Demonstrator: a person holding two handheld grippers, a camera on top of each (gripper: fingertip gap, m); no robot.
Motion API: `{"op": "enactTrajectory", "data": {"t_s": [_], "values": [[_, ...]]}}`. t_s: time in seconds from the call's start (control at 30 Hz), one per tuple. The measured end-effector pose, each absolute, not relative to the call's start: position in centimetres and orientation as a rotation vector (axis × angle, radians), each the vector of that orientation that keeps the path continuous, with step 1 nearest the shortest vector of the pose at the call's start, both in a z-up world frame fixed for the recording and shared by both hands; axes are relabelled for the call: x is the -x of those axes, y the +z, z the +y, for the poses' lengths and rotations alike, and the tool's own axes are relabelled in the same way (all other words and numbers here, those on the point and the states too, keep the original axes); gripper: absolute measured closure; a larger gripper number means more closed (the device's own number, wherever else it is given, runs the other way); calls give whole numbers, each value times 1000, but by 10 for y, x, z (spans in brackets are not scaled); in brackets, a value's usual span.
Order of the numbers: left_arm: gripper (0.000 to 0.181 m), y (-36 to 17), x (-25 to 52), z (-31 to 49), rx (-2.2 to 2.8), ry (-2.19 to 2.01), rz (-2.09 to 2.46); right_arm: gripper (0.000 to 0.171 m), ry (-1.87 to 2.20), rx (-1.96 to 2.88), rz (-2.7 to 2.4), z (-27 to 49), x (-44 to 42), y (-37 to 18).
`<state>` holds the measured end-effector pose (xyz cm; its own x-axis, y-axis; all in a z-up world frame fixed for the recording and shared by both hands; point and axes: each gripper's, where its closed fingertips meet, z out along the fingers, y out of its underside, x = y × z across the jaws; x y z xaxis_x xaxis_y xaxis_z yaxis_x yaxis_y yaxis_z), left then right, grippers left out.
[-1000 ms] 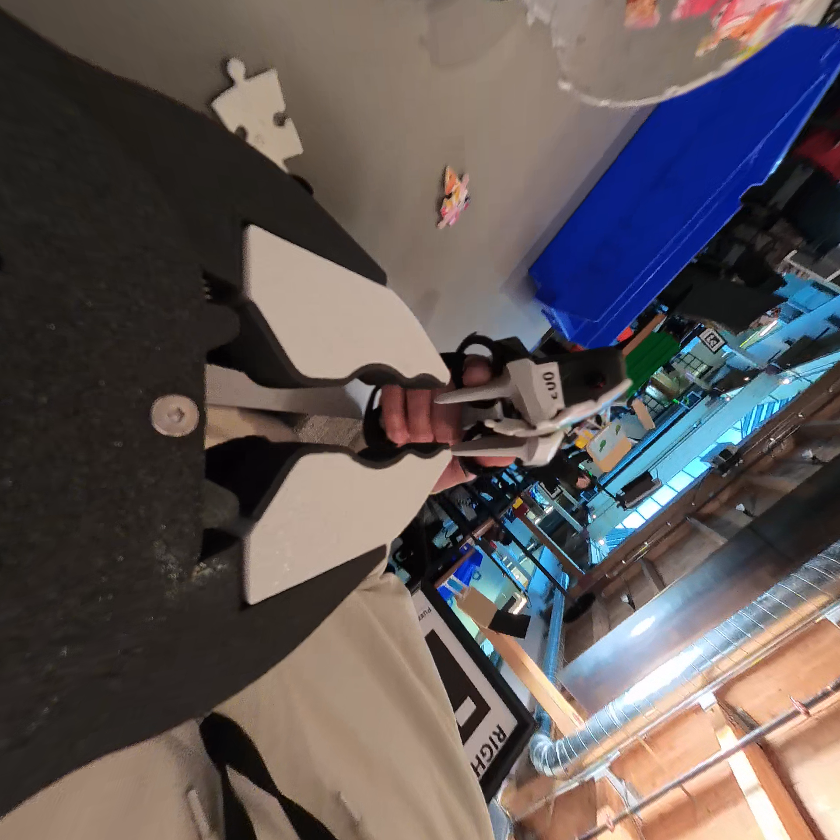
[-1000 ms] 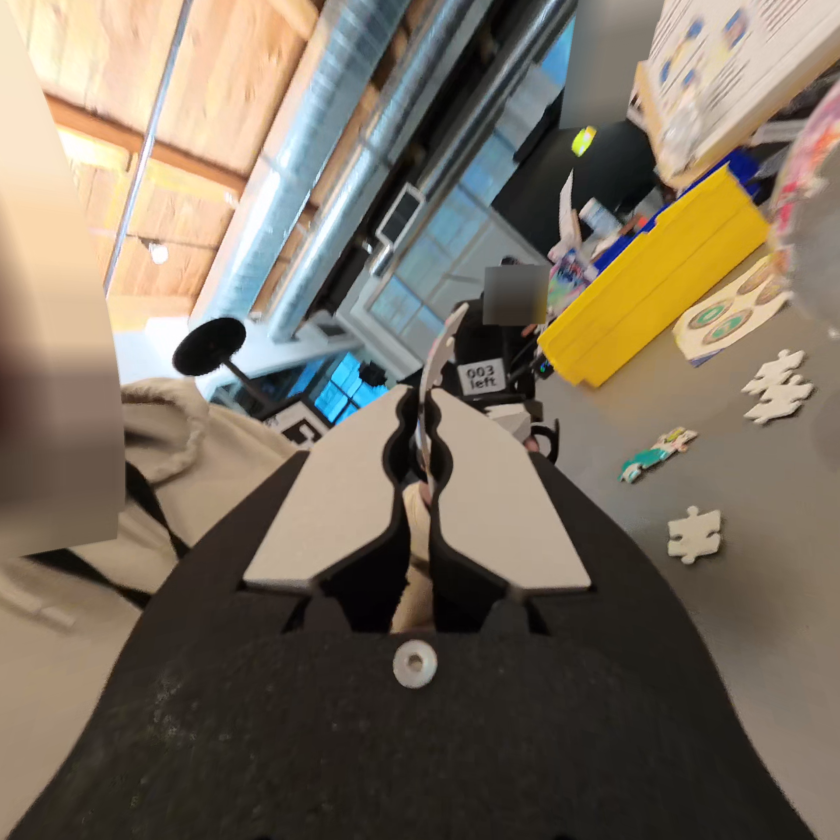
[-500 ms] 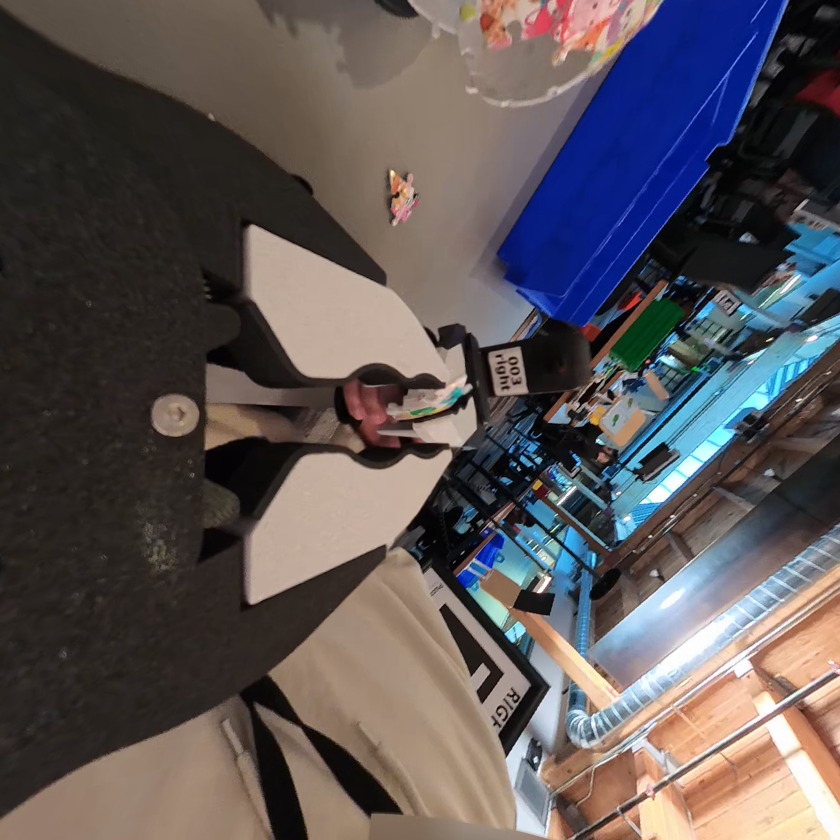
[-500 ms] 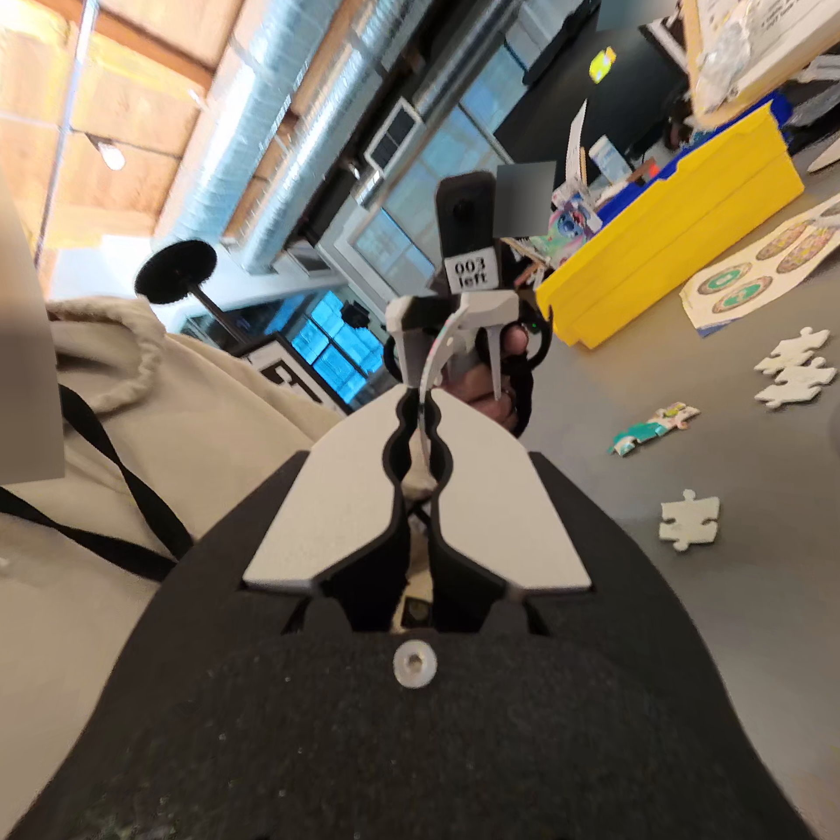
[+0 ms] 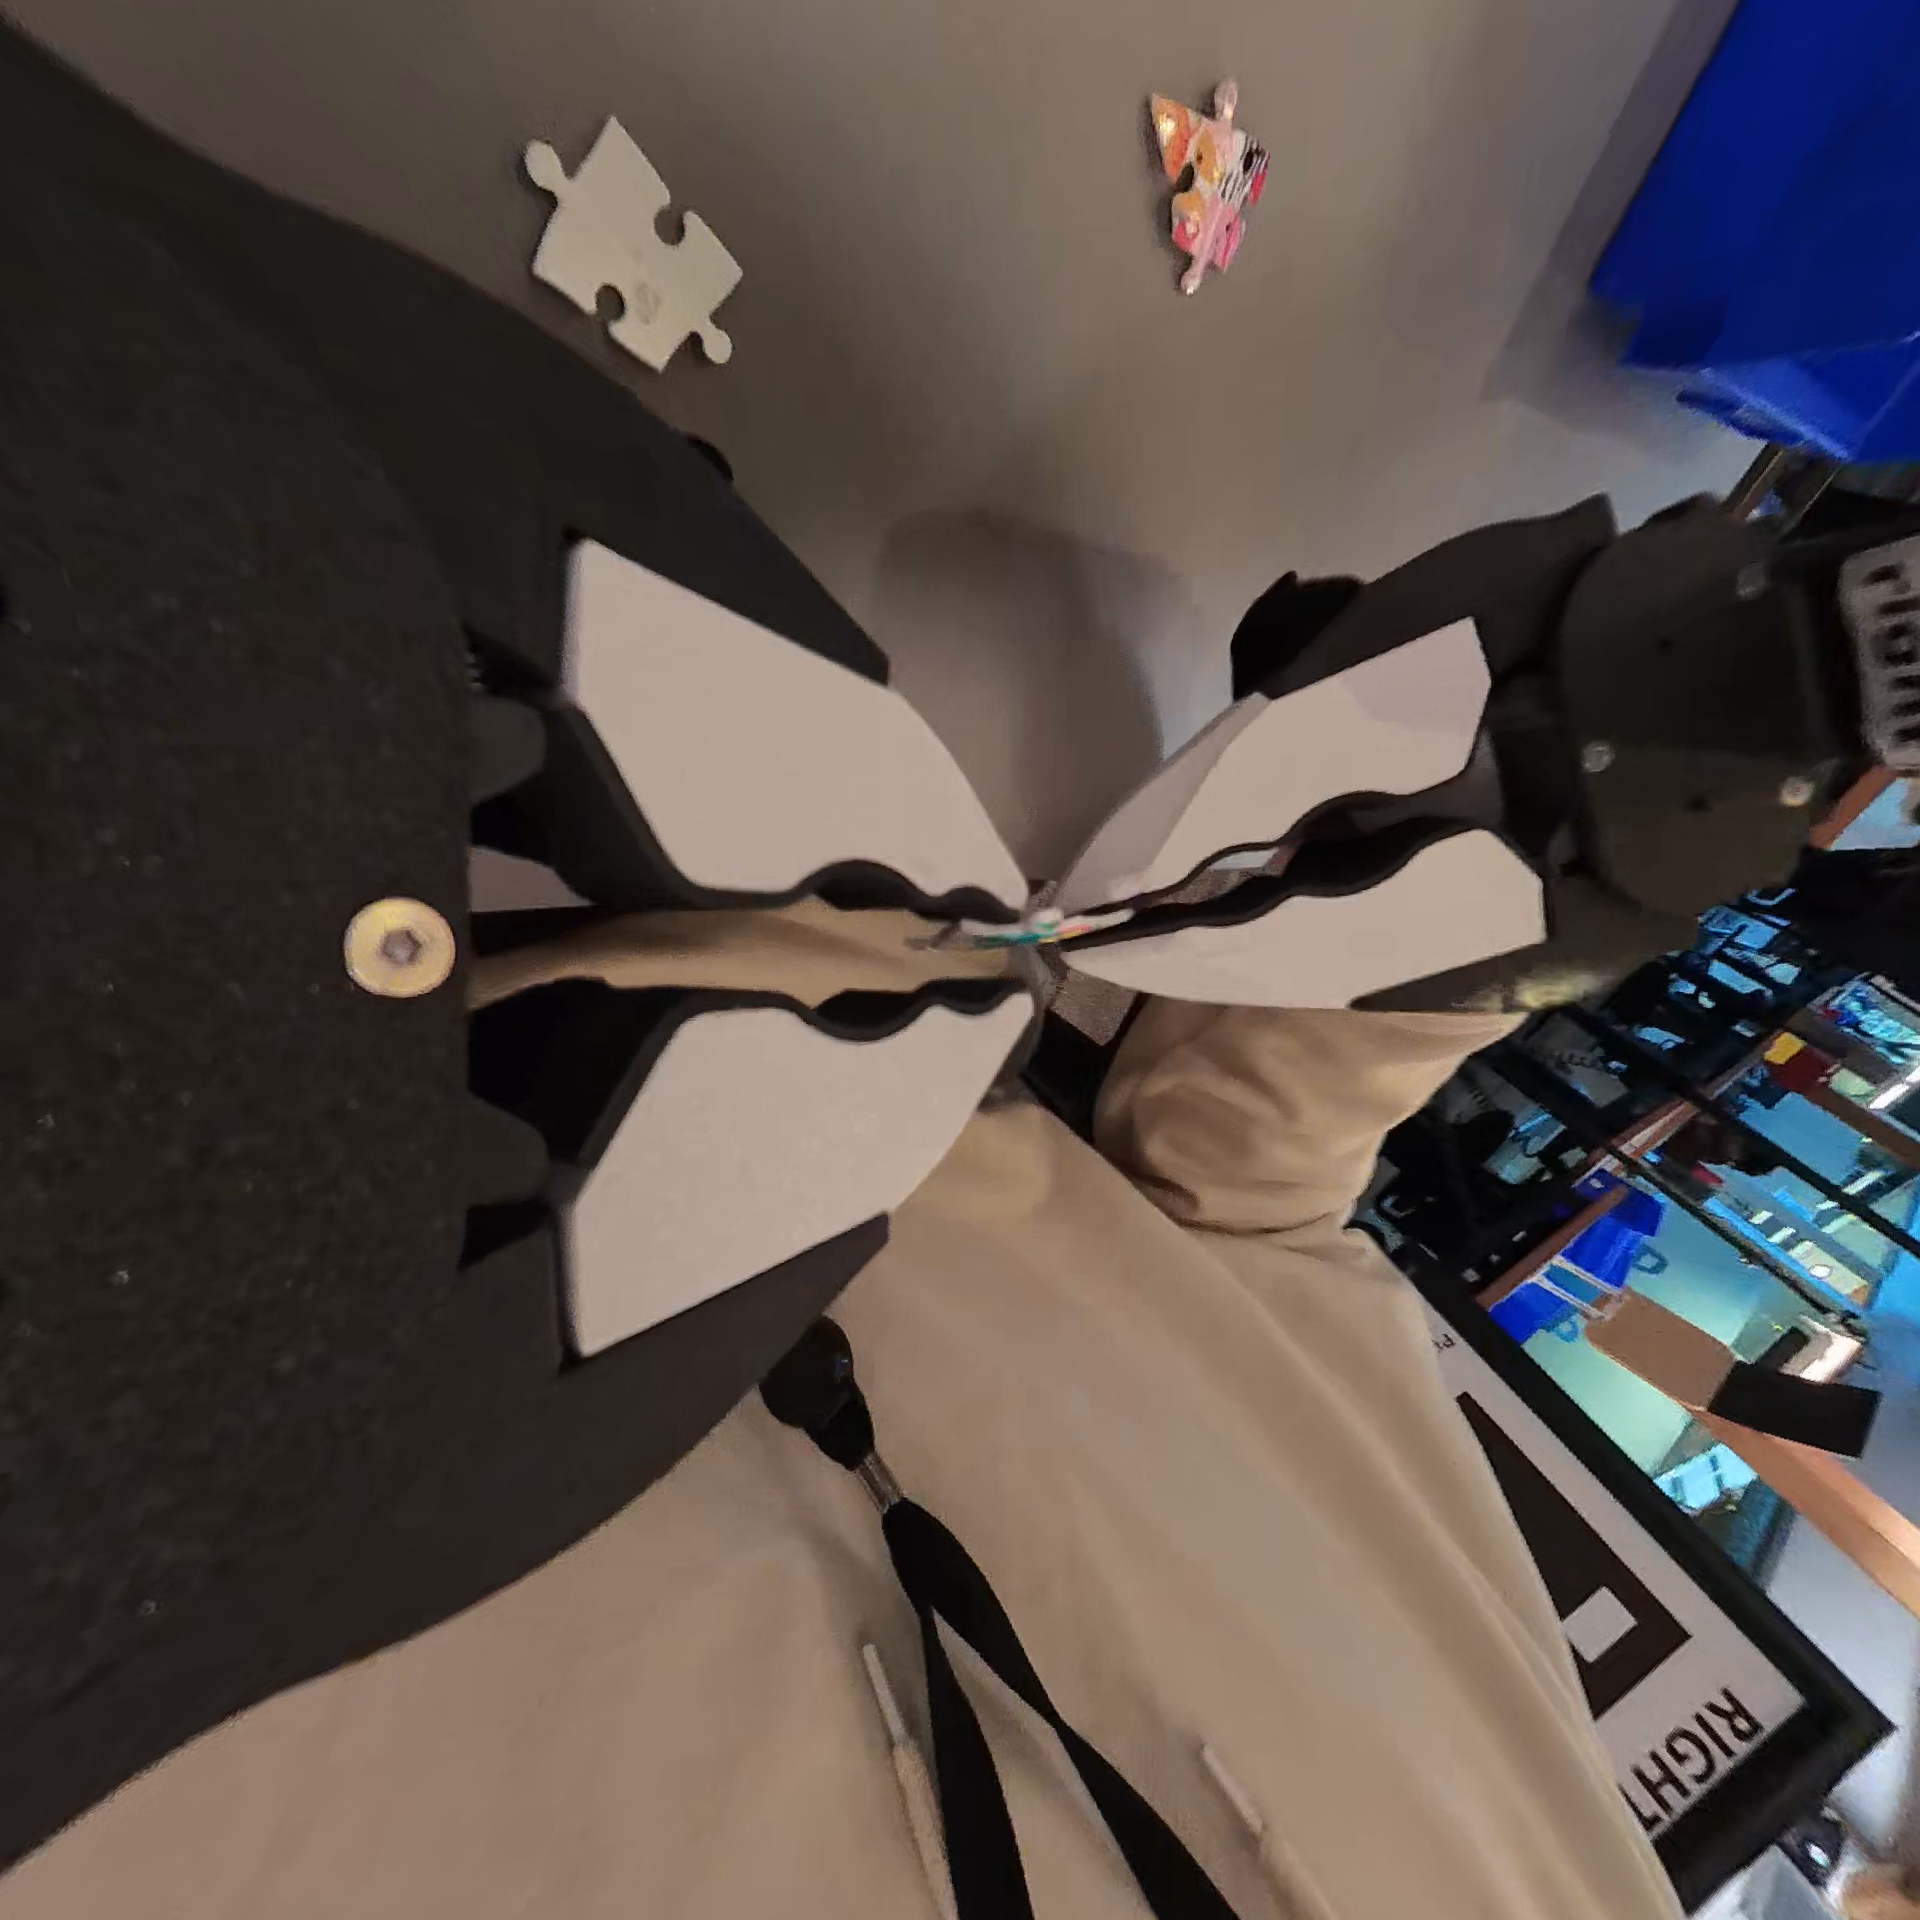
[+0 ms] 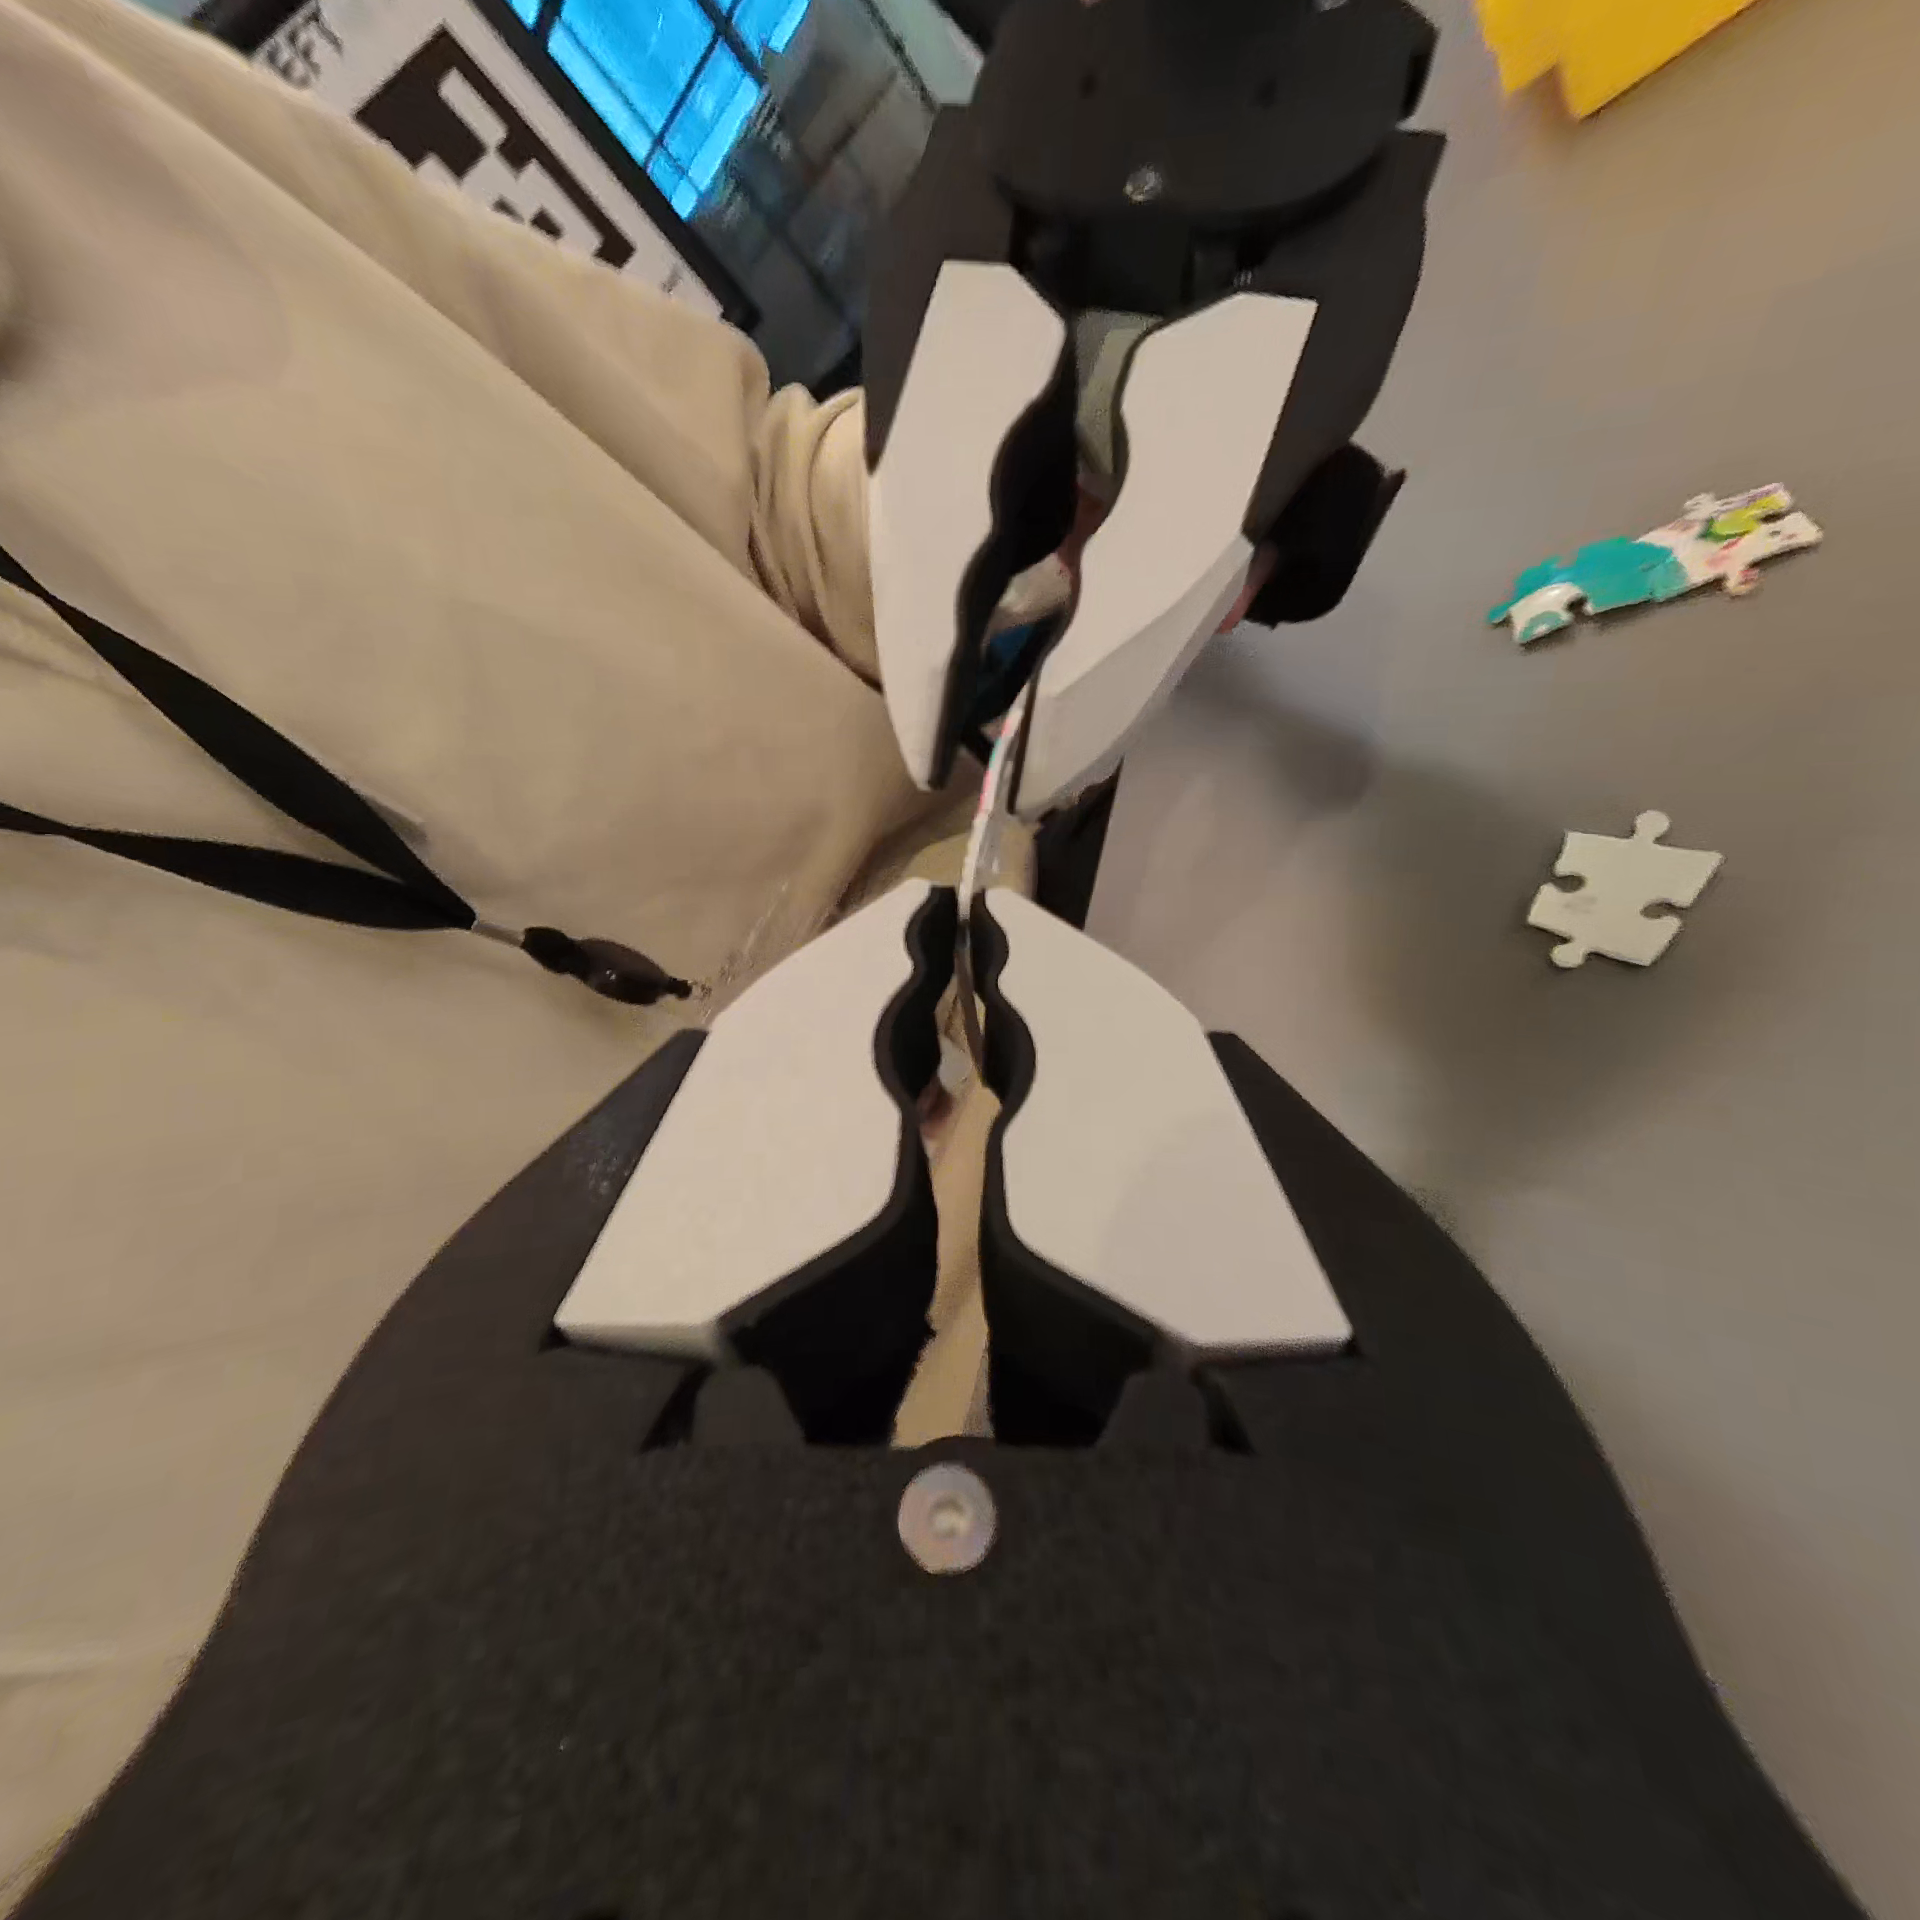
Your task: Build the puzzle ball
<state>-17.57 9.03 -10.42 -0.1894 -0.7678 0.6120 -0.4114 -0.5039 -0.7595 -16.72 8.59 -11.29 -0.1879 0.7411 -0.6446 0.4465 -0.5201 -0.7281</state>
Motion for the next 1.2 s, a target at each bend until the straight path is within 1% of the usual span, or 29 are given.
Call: {"op": "enactTrajectory", "data": {"t_s": [0.03,0.13,0.2,0.23,0.3,0.33,0.43,0.47,0.53,0.7,0.83,0.87,1.0,1.1,1.2], "values": [[179,-106,176,89,1783,-1729,1389,169,1769,1816,-1413,86,168,-111],[179,-103,177,96,1765,-1701,1336,166,1726,1807,-1411,97,169,-108],[179,-90,178,105,1699,-1778,1186,146,1686,1770,-1281,115,165,-96],[179,-81,179,111,1641,-1827,1072,142,1674,1738,-1186,125,159,-88],[179,-61,186,125,1495,-1901,813,143,1648,1662,-931,146,141,-68],[180,-55,191,133,1431,-1908,684,147,1639,1624,-795,154,132,-61],[180,-51,196,147,1324,-1884,439,168,1722,1464,-519,148,131,-50],[179,-49,194,147,1297,-1890,402,166,1765,1437,-477,141,142,-52],[179,-48,190,147,1260,-1900,357,147,1818,1449,-421,130,167,-61],[179,-45,179,145,1225,-1922,302,158,1872,1294,-202,133,180,-56],[180,-46,174,141,1222,-1935,306,163,1855,1290,-211,135,183,-54],[179,-45,174,140,1218,-1946,308,168,1854,1296,-212,135,183,-55],[179,-52,174,140,1262,-1929,339,169,1857,1351,-288,135,183,-61],[179,-60,173,134,1322,-1941,475,169,1857,1441,-446,133,181,-65],[170,-65,172,134,1389,-1921,579,169,1818,1517,-599,136,174,-68]]}}
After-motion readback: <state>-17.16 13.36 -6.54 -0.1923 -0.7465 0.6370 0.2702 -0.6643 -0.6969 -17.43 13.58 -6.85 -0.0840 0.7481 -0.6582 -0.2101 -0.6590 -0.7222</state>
